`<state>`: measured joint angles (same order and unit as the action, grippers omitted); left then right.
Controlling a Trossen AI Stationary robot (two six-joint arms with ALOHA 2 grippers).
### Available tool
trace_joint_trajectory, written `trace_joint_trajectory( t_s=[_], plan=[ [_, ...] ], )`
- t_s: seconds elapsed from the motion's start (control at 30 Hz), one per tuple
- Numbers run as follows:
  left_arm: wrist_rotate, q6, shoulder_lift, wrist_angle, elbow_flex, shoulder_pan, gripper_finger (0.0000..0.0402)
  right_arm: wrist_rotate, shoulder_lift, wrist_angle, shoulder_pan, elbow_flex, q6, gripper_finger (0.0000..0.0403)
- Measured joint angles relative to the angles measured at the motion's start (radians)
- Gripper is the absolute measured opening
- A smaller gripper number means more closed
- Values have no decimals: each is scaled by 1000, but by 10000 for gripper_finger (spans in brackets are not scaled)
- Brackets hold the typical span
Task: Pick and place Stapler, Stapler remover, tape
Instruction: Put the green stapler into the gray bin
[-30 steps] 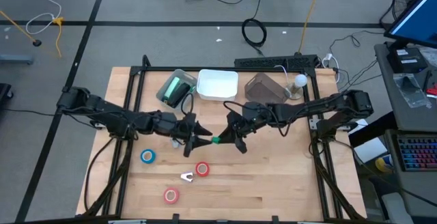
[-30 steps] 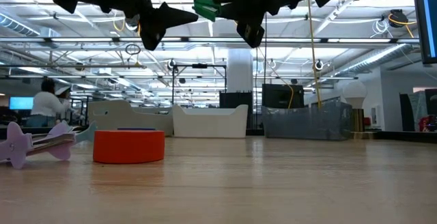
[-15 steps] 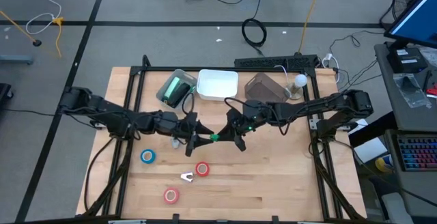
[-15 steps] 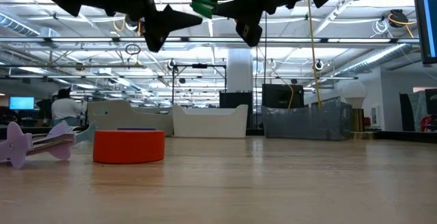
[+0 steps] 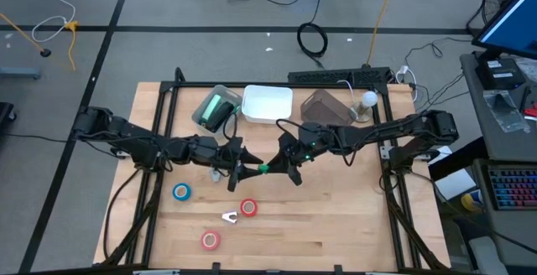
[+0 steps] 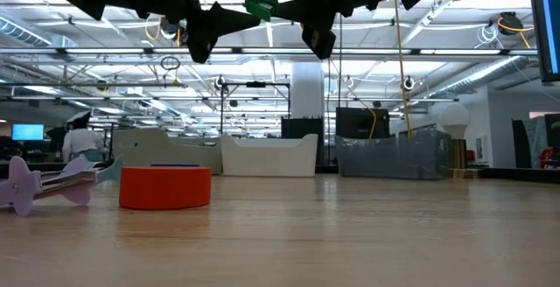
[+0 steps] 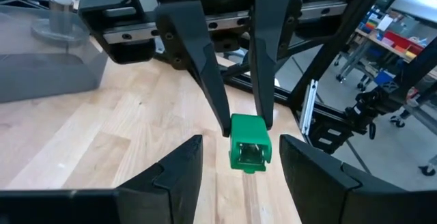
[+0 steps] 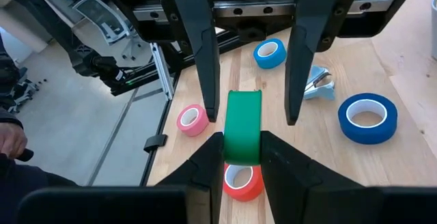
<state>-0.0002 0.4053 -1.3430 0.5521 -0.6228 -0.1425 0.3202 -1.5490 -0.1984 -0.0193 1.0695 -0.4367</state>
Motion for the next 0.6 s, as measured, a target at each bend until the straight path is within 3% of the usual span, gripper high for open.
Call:
trace_joint_trajectory(
  t_s=[0.17, 0.6],
  plan=[
    [0, 1, 0, -1, 0, 0, 188, 0, 0, 0, 0, 0, 0, 75],
    [1, 15, 0, 0, 0, 0, 83, 0, 0, 2, 0, 0, -3, 75]
  ],
)
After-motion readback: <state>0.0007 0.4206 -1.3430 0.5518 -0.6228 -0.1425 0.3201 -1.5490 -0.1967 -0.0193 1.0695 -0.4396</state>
